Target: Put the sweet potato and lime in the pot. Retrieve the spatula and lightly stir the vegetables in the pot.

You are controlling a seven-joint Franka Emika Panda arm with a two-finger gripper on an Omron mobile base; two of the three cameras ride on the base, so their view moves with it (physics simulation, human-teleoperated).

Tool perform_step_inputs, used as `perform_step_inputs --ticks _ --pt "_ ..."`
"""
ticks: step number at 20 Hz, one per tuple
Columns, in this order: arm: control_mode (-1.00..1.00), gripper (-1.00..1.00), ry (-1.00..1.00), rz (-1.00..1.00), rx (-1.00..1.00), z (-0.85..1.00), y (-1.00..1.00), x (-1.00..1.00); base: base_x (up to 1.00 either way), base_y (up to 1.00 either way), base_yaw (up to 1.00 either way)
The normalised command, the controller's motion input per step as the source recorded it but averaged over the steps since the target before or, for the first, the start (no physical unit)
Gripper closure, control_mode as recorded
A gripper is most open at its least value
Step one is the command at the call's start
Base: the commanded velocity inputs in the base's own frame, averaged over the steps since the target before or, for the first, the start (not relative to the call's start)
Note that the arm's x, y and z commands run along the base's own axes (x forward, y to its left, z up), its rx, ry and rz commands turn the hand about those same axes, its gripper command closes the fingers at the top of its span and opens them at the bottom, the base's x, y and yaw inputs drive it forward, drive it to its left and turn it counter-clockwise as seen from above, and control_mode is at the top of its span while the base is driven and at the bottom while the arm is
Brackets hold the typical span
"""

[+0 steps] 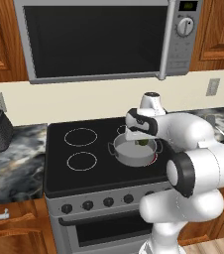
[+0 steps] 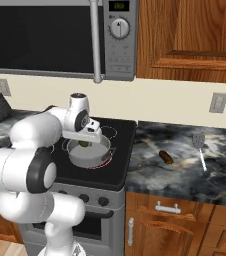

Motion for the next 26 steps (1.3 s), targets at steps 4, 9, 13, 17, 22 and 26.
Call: perform_step_inputs --ticks 4,9,13,17,22,26 --pt "-1.00 1.00 0.00 0.00 0.00 -0.23 0.00 0.06 0.00 0.00 0.00" --pt "-1.00 1.00 -0.02 0.00 0.00 -0.38 0.01 0.02 0.00 0.00 0.00" --pt "-1.00 1.00 -0.04 0.00 0.00 -0.31 0.00 0.17 0.00 0.00 0.00" --pt "-1.00 1.00 -0.03 0.00 0.00 -0.30 0.00 0.20 0.00 0.00 0.00" --pt "-1.00 1.00 -0.02 0.00 0.00 -0.29 0.00 0.21 0.00 0.00 0.00" --pt "-1.00 1.00 -0.01 0.00 0.00 -0.13 0.00 0.16 0.00 0.00 0.00"
